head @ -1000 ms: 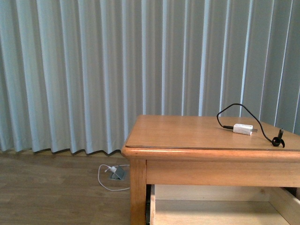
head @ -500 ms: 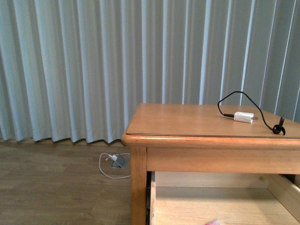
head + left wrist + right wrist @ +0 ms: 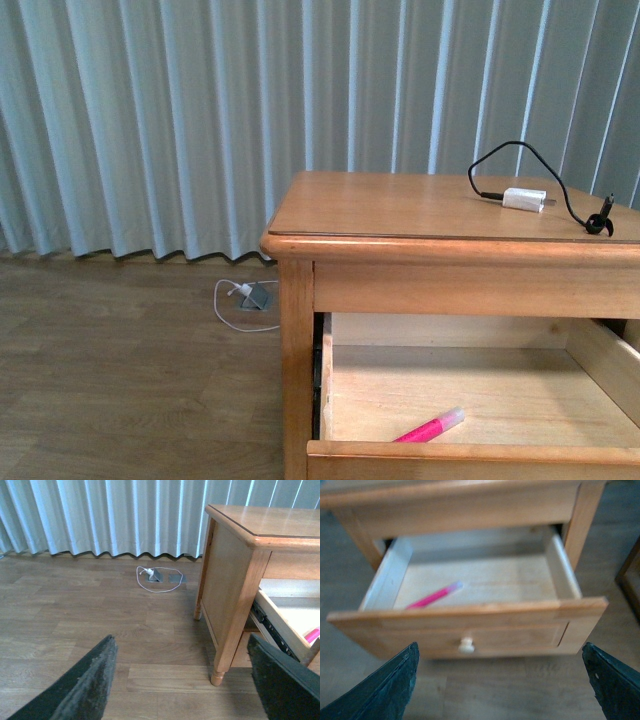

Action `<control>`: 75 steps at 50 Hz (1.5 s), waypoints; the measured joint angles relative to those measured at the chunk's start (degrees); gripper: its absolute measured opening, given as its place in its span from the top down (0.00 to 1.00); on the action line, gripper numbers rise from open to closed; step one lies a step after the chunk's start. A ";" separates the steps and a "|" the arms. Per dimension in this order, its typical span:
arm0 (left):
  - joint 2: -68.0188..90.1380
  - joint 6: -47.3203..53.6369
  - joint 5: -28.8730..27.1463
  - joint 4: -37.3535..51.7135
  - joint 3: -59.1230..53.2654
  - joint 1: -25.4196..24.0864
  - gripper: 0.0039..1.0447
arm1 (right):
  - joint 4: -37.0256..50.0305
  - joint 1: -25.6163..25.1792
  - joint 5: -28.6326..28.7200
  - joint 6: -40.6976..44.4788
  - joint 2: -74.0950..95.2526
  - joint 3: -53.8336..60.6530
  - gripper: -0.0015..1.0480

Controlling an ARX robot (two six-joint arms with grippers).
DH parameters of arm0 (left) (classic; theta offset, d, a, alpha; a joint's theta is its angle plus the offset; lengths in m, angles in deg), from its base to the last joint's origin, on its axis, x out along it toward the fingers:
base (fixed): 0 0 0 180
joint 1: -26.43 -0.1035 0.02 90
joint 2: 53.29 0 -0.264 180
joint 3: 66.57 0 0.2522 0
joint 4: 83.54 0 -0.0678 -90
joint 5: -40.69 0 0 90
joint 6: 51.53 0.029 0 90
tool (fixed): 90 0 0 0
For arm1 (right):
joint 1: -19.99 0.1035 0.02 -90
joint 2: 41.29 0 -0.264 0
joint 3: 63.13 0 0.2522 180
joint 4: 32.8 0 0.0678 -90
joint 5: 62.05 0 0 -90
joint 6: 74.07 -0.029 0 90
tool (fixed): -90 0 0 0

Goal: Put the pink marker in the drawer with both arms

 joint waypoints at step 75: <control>0.00 0.02 0.00 0.00 0.00 0.00 0.05 | 42.03 -0.04 0.48 0.31 80.78 -30.91 0.08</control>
